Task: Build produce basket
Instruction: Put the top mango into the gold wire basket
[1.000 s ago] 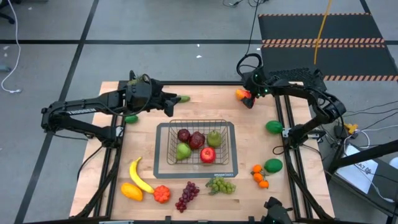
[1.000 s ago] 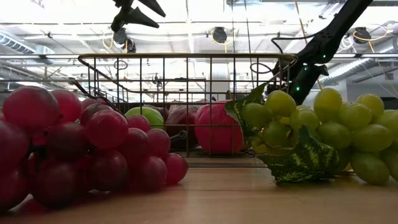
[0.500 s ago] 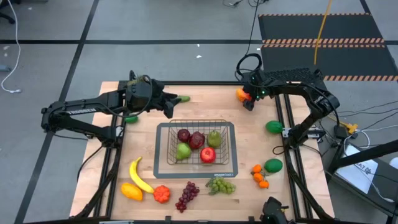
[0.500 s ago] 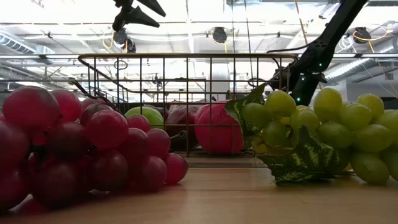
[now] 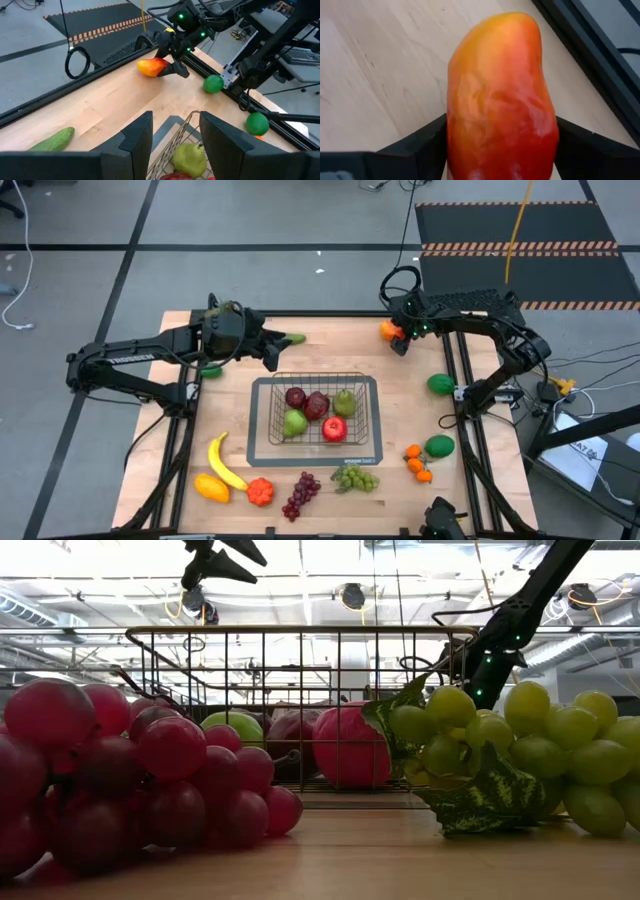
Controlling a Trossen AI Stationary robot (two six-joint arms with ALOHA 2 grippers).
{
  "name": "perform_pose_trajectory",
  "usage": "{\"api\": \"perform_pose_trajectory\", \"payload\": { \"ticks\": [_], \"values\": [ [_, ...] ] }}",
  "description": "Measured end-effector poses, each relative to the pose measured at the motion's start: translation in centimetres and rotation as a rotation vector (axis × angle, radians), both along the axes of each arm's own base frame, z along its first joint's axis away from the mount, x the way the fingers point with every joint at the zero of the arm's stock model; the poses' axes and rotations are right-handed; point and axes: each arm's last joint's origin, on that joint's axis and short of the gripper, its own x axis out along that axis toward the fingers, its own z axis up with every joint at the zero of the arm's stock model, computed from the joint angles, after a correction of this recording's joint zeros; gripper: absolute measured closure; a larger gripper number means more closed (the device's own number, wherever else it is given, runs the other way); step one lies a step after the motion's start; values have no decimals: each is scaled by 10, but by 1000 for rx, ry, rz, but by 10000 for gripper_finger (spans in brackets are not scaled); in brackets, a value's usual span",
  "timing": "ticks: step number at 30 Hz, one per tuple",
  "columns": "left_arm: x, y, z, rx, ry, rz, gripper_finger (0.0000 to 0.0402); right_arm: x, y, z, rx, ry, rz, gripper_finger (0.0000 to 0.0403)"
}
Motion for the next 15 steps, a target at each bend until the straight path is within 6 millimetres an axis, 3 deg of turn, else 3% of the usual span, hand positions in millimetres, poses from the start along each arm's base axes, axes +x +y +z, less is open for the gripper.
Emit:
{"api": "perform_pose_trajectory", "payload": {
  "ticks": [7, 15],
  "values": [
    [0, -2, -1, 1, 18, -61, 238, 1, 5, 8, 59, -64, -128, 118],
    [-2, -4, -6, -18, 71, -127, 238, 5, 36, 60, 44, -257, -239, 118]
  ]
}}
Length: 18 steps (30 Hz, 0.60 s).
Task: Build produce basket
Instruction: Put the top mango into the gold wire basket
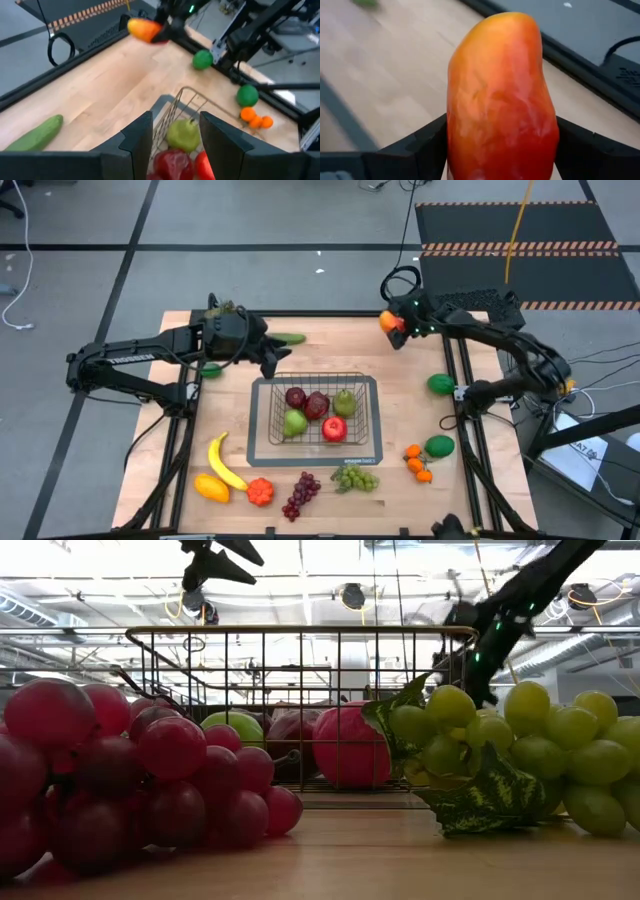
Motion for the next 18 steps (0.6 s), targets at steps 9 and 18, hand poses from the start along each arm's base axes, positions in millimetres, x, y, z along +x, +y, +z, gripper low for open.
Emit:
{"api": "perform_pose_trajectory", "payload": {
  "ticks": [9, 18],
  "values": [
    [-1, 0, -2, 30, 40, -24, 238, 6, 58, 57, 126, -371, -92, 117],
    [-2, 2, -3, 8, 43, -3, 238, 19, 109, 80, 367, -587, -57, 117]
  ]
}}
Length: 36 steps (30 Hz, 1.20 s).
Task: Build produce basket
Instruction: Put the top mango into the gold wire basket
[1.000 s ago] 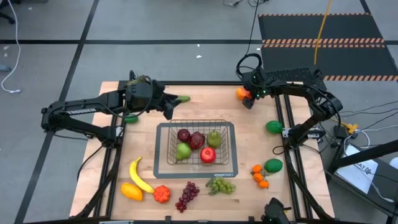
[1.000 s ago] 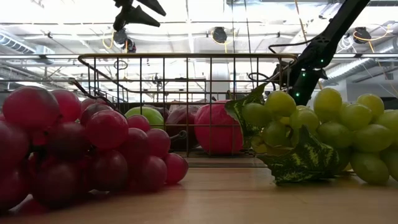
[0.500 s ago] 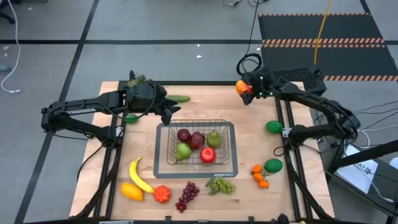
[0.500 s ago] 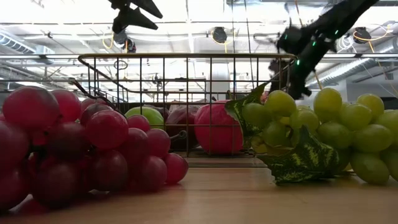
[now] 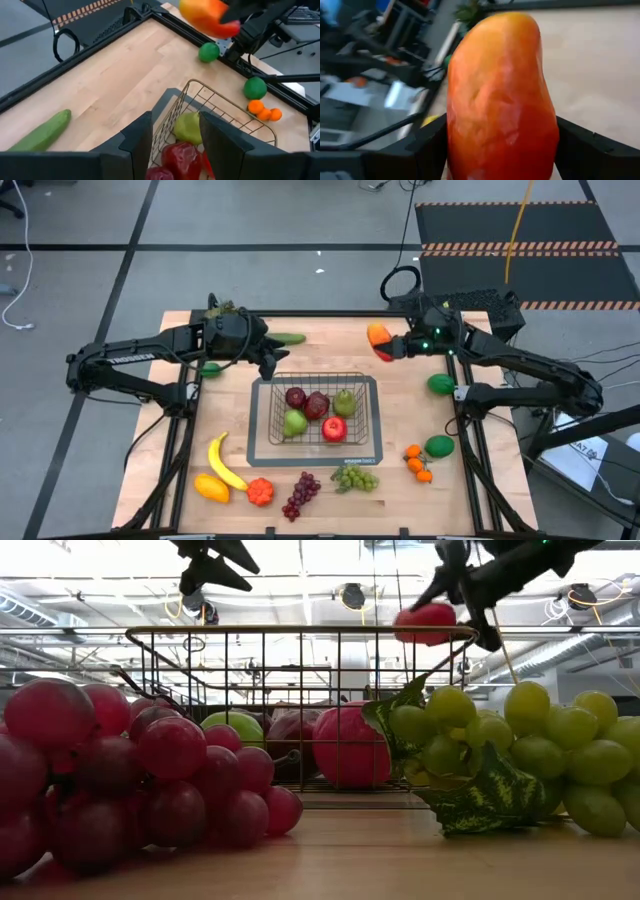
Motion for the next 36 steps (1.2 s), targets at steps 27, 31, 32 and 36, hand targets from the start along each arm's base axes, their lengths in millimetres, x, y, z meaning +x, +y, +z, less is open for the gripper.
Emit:
{"api": "perform_pose_trajectory", "payload": {
  "ticks": [27, 31, 32, 36],
  "values": [
    [-2, -20, -7, -167, 62, -137, 238, 51, 42, 50, 249, -730, -61, 117],
    [-2, -19, -7, -167, 62, -136, 238, 52, 41, 49, 252, -725, -62, 117],
    [-2, -19, -7, -167, 61, -136, 238, 52, 41, 49, 250, -726, -61, 117],
    [-2, -20, -7, -176, 60, -130, 238, 53, 41, 48, 147, -698, -47, 117]
  ]
}}
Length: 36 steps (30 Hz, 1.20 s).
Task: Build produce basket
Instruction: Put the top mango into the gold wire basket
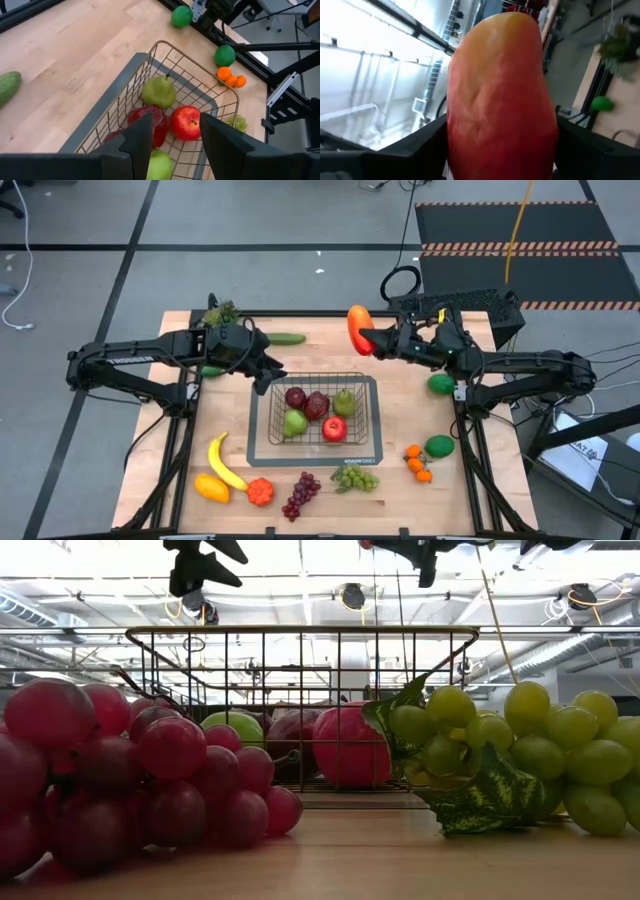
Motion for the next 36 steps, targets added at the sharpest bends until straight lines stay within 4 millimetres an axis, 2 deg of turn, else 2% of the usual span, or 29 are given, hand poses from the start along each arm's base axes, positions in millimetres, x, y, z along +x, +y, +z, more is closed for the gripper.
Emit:
{"api": "perform_pose_trajectory", "payload": {
  "ticks": [8, 19, 25, 29, 36],
  "values": [
    [0, 0, 0, 24, 1, -16, 238, 0, 0, 1, -292, 58, -57, 117],
    [0, 0, 0, -7, -2, 7, 238, -1, -2, 2, -885, 183, -188, 117],
    [0, 2, 0, -48, -8, 128, 238, -3, -2, 10, -1209, 173, -313, 117],
    [0, 3, 0, -49, -10, 146, 238, -4, -2, 11, -1285, 191, -333, 117],
    [2, 2, 3, -68, -42, 135, 238, -4, -2, 11, -1266, 189, -327, 117]
  ]
}}
